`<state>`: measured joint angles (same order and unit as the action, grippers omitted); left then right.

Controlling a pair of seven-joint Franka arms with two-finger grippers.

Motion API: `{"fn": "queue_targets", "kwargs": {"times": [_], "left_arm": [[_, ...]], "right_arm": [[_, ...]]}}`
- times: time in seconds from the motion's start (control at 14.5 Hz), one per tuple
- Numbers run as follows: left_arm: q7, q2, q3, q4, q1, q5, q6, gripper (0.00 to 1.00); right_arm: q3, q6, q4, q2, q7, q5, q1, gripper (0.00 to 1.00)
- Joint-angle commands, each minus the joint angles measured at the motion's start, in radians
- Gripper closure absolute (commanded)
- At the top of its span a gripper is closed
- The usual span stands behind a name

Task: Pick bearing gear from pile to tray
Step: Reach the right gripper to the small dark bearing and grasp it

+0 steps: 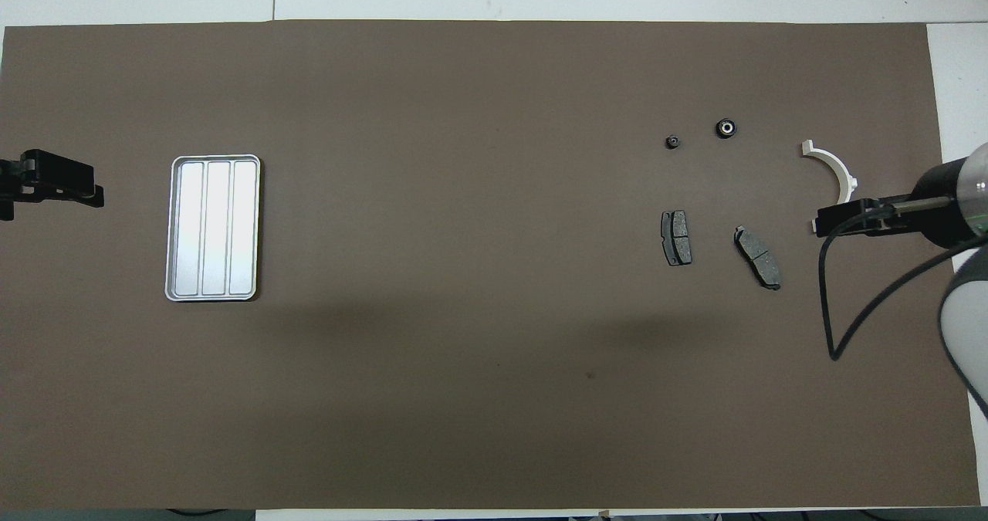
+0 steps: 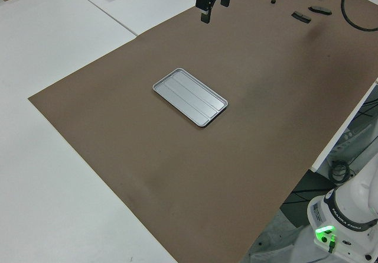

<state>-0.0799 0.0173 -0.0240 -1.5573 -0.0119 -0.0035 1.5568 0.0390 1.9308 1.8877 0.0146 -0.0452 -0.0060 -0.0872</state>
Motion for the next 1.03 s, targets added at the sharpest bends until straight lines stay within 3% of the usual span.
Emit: {"fn": "queue_targets", "kwargs": {"times": [0.0, 0.34, 0.69, 0.96], "left_arm": [[-0.011, -0.013, -0.001, -0.015, 0.001, 0.0, -0.009, 0.0], [-0.011, -0.013, -0.001, -0.015, 0.001, 0.0, -0.009, 0.0], [-0.011, -0.013, -0.001, -0.015, 0.001, 0.0, -0.009, 0.0], [-0.011, -0.013, -0.001, -0.015, 0.001, 0.0, -0.009, 0.0]], "right_arm": [[-0.001, 0.11, -0.013, 0.118, -0.08, 0.006, -0.042, 0.0], [-0.001, 0.229, -0.099, 0.298, -0.171, 0.006, -0.071, 0.0], [-0.001, 0.197, -0.344, 0.523, -0.167, -0.017, -0.06, 0.0], [-0.002, 0.185, -0.418, 0.622, -0.166, -0.015, -0.071, 0.0]]}}
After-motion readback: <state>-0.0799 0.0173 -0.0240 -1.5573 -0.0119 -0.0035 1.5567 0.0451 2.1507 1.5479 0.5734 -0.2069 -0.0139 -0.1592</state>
